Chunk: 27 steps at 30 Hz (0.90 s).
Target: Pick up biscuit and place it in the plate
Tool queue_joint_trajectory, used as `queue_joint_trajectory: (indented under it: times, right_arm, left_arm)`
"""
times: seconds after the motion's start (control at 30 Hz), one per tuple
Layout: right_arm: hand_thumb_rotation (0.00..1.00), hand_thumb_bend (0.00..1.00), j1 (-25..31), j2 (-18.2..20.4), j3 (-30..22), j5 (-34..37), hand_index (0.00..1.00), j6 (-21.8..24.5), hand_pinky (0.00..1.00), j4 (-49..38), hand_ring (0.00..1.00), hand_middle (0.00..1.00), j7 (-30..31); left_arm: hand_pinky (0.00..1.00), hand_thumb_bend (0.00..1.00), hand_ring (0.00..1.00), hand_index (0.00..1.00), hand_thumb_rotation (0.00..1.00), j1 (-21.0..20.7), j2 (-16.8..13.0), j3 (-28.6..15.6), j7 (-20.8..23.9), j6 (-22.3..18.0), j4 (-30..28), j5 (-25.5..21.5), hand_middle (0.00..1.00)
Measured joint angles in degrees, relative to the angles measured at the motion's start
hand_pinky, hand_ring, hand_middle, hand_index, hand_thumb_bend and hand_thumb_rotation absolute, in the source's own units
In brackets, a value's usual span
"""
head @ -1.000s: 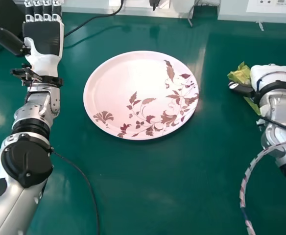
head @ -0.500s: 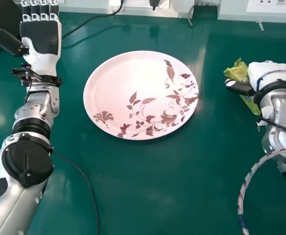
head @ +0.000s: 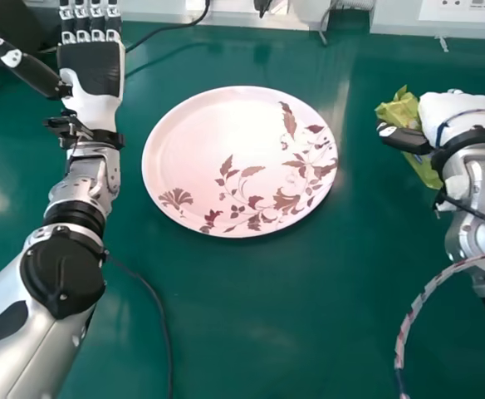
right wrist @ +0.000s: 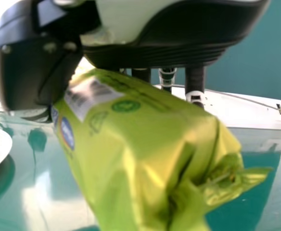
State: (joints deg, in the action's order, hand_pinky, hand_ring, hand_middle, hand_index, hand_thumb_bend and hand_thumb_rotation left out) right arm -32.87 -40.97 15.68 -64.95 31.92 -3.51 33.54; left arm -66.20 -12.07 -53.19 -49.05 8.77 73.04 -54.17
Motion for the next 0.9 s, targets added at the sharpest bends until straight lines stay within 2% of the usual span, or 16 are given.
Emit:
queue_joint_trajectory:
  times: [0.53,0.9]
  right_arm:
    - [0.06,0.49,0.7,-0.7,-2.3,-1.0,0.49,-2.5,0.12,-4.7,0.18,0.24,2.4]
    - [0.05,0.49,1.1,-1.1,-3.6,-2.2,0.49,-2.8,0.1,-8.8,0.16,0.23,4.9]
  left_arm:
    - [1.0,1.0,0.96,1.0,0.54,-0.1,0.0,0.3,1.3,-0.4,0.0,1.3,0.99]
    - [1.0,1.0,0.96,1.0,0.53,-0.1,0.0,0.4,1.7,-1.1,0.0,1.7,1.0]
